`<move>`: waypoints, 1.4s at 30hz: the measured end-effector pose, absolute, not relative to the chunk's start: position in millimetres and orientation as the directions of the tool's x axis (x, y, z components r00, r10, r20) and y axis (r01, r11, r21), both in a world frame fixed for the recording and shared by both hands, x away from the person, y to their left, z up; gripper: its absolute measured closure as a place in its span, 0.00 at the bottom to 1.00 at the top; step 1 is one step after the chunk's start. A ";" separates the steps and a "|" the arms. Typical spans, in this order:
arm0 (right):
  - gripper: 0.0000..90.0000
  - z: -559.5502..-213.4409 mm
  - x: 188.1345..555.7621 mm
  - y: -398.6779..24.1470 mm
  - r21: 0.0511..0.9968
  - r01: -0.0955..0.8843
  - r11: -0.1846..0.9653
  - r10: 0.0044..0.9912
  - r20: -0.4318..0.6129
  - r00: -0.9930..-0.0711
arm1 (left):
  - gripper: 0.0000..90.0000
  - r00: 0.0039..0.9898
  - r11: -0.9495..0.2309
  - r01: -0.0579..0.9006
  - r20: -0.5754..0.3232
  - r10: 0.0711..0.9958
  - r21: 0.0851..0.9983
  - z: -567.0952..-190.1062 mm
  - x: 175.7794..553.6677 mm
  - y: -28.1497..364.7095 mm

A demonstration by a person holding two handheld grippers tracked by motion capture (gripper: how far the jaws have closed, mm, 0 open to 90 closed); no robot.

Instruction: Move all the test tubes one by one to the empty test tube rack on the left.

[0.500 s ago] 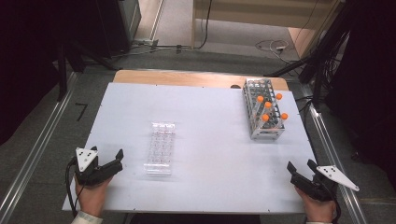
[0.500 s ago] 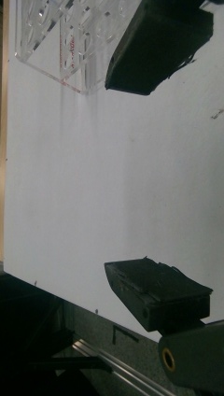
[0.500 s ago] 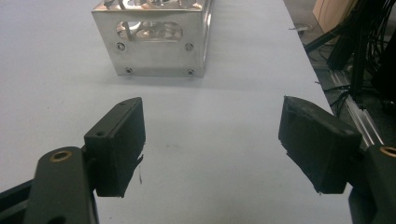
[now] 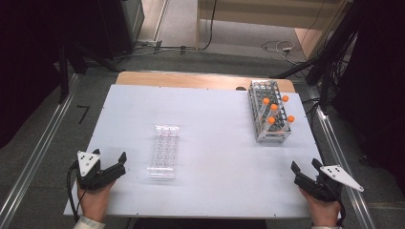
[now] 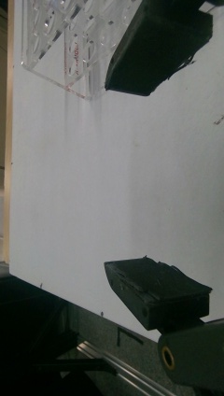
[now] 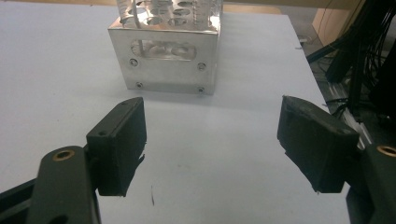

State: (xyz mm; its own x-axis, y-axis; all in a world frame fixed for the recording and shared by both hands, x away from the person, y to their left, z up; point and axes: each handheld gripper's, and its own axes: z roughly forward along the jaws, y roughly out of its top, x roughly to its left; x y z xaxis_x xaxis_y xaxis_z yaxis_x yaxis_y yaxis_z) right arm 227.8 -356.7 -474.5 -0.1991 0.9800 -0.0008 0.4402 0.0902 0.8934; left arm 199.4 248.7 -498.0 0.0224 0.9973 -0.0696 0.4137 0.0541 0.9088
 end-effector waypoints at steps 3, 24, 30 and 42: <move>0.25 -473.4 232.3 -351.9 0.892 0.437 0.119 0.977 -0.025 -0.214 | 0.13 0.029 0.049 0.414 -0.067 0.997 0.909 -497.9 199.4 247.7; 0.25 -462.4 265.9 -338.4 0.891 0.440 0.113 0.970 -0.002 -0.244 | 0.13 0.035 0.044 0.410 -0.064 0.997 0.911 -497.2 199.9 246.8; 0.26 -460.1 276.8 -337.0 0.893 0.438 0.103 0.971 0.006 -0.240 | 0.13 0.036 0.042 0.413 -0.062 0.997 0.910 -497.3 200.3 247.2; 0.33 -455.1 302.3 -340.2 0.902 0.425 0.072 0.976 0.025 -0.218 | 0.13 0.038 0.037 0.415 -0.058 0.998 0.909 -497.3 200.6 247.1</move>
